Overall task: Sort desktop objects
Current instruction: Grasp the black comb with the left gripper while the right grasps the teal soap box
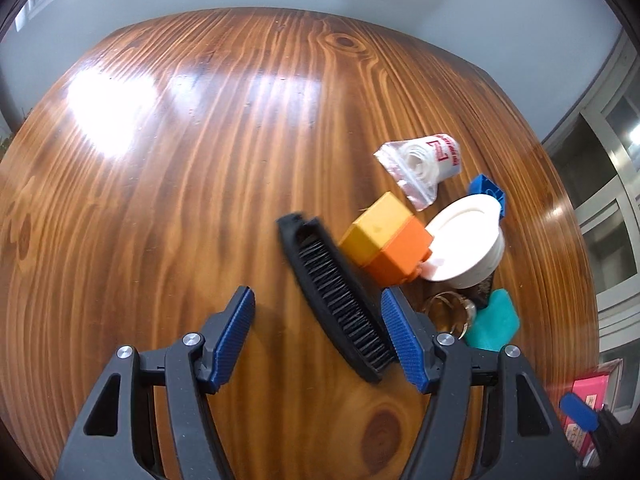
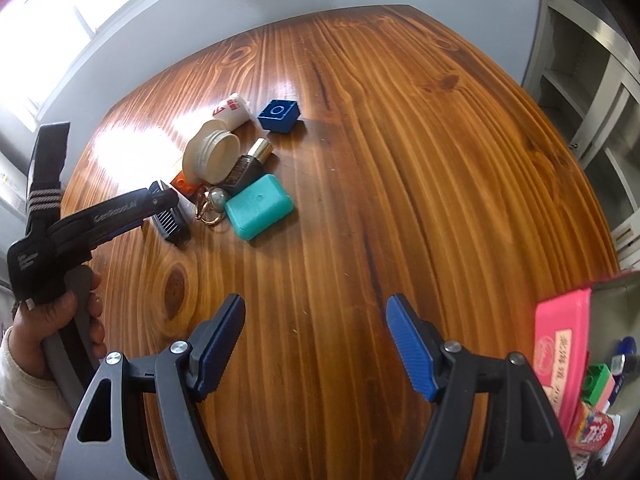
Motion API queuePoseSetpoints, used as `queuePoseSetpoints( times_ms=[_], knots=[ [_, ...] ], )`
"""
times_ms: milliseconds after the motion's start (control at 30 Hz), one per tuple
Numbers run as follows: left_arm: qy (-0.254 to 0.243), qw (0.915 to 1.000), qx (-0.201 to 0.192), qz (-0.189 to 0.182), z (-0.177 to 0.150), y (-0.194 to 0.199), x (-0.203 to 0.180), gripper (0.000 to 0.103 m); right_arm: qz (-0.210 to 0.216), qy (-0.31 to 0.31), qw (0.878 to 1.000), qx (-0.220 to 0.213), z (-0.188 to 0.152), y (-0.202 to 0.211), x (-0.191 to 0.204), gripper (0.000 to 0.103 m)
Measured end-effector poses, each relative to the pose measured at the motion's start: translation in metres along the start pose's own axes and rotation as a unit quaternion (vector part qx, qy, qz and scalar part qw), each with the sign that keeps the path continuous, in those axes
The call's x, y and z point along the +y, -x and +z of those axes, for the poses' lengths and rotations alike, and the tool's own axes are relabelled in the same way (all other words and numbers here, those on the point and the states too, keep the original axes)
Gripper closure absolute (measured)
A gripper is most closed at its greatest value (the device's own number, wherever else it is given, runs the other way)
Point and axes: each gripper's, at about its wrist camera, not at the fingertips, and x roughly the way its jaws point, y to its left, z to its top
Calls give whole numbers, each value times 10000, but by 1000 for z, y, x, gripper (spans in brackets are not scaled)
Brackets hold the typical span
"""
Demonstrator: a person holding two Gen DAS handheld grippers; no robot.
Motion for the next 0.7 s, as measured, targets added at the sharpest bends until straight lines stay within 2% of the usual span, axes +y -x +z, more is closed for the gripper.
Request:
queuePoseSetpoints(
  times_ms=[233, 467, 533, 600, 700],
  knots=[
    [-122, 9999, -21, 12, -5, 5, 11, 34, 34, 263, 9996, -34, 10, -11, 14, 26],
    [-359, 9993, -91, 83, 6, -5, 0, 34, -2, 425, 9991, -90, 25, -24, 20, 26],
    [-470, 9986, -160, 188, 8, -7, -2, 45, -10, 487, 9987, -119, 30, -28, 22, 26],
    [-625, 9976, -189, 227, 9, -8, -6, 74, -7, 549, 9984, -140, 34, -32, 25, 26],
    [-663, 9974, -189, 208, 10, -8, -6, 74, 10, 668, 9977, -150, 39, -38, 32, 26]
  ],
)
